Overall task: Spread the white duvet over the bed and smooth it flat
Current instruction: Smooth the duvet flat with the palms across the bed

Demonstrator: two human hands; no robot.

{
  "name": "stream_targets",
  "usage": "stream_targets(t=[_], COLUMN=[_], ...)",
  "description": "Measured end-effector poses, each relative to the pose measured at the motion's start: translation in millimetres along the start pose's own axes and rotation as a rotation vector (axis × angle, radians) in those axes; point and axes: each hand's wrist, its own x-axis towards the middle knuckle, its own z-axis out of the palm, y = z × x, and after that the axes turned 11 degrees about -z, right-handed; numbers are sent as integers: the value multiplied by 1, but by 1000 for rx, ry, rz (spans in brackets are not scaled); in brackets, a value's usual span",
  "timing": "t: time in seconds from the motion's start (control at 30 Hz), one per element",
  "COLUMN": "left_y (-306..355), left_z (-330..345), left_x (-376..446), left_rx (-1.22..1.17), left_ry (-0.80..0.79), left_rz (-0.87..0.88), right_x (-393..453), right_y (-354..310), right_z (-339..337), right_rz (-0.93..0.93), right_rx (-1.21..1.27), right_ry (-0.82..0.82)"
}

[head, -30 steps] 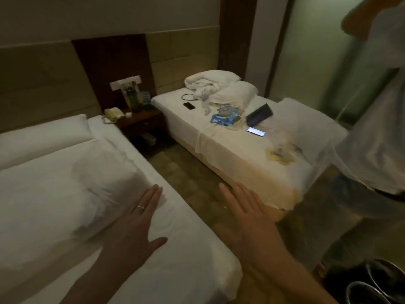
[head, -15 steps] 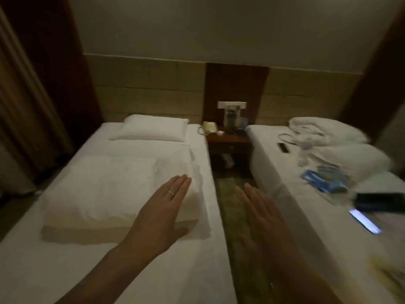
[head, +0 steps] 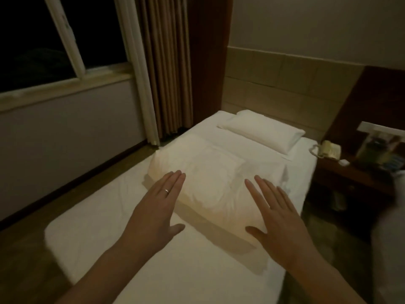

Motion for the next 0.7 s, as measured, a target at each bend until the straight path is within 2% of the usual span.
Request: stream_targets(t=[0.2,0.37,0.53,0.7], left_y=[34,102,177,225], left_z=[27,83,129,159], left_x=[33,84,121,154], left_rx=[30,48,-1,-67], left_ry=[9,18,-25,-26], left_rz=[-153,-290,-441,-490], right_x=[47,89,108,132], right_y=[66,169,272,342], right_z=[26,60,73,80], right_rz=[-138,-288,-380,-434], right_rx=[10,27,48,50], right_ry=[-19,-3,-82,-129])
